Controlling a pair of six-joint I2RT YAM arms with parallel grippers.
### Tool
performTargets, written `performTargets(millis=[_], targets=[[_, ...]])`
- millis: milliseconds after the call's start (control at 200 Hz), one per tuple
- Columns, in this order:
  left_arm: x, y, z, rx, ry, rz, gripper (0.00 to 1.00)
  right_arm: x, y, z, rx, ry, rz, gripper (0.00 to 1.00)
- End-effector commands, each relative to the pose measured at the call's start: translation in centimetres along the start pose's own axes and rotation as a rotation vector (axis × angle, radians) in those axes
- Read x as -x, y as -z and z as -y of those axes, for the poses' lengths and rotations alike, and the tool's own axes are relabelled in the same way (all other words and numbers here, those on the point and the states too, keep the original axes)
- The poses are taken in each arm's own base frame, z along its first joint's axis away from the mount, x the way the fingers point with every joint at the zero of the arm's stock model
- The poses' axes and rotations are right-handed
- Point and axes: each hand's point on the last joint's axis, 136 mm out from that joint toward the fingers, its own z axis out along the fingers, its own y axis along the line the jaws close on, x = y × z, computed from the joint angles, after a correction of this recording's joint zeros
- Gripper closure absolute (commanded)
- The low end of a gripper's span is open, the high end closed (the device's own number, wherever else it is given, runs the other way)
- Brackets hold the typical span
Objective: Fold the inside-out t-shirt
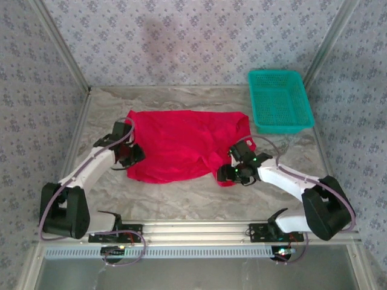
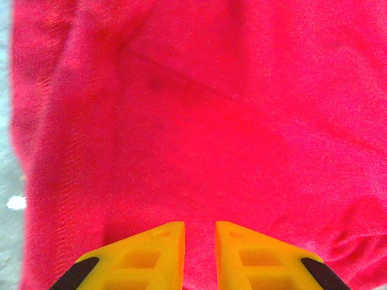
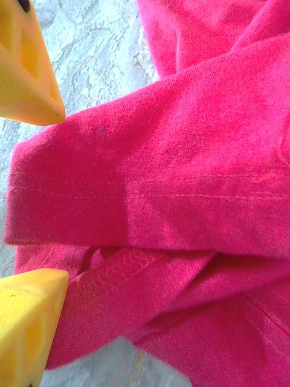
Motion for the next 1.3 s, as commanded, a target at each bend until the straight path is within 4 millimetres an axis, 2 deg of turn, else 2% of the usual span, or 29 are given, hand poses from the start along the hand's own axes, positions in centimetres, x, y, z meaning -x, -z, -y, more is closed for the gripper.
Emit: performTargets(millis=[0, 55, 100, 145, 230, 305, 475, 590, 755, 885, 1134, 1294], targets=[[-1.0, 0.5, -1.3, 0.007, -0.002, -0.023, 0.80, 0.8, -0.1, -1.6, 0.023, 0.042, 0.005, 0.35], [-1.2, 0.6, -1.7, 0.013, 0.002, -0.025, 0.80, 0.8, -0.1, -1.9, 0.015, 0.060, 0.003, 0.38], [-1.3, 0.7, -2.1, 0.020, 0.007, -0.027, 0.80, 1.0, 0.0, -2.1, 0.005, 0.073, 0.007, 0.45], [-1.4, 0.7, -2.4, 0.026, 0.013, -0.030, 0.80, 1.1, 0.2, -2.2, -0.003, 0.080, 0.010, 0.55], [-1.8, 0.9, -3.5, 0.051, 0.031, -0.045, 0.80, 1.3, 0.8, -2.2, -0.019, 0.089, 0.015, 0.85], [-2.3, 1.1, -4.3, 0.068, 0.040, -0.051, 0.80, 1.8, 1.8, -2.3, -0.035, 0.102, 0.025, 1.00], [-2.4, 1.1, -5.1, 0.106, 0.049, -0.039, 0.79, 3.3, 3.8, -3.0, -0.033, 0.121, 0.073, 1.00], [-2.1, 1.1, -5.7, 0.149, 0.043, -0.026, 0.73, 3.5, 4.3, -2.6, -0.036, 0.116, 0.064, 1.00], [-1.5, 1.2, -4.9, 0.195, -0.027, 0.010, 0.60, 4.0, 4.3, -2.5, -0.020, 0.103, 0.072, 1.00], [-1.0, 0.4, -4.2, 0.239, -0.078, 0.009, 0.54, 3.8, 4.0, -2.4, -0.006, 0.094, 0.059, 1.00], [2.4, 0.4, -2.4, 0.280, -0.150, 0.078, 0.61, 4.0, 3.6, -2.2, 0.014, 0.090, 0.064, 1.00], [3.4, -1.0, -2.1, 0.342, -0.207, 0.029, 0.66, 3.9, 3.5, -1.9, 0.022, 0.081, 0.060, 1.00]])
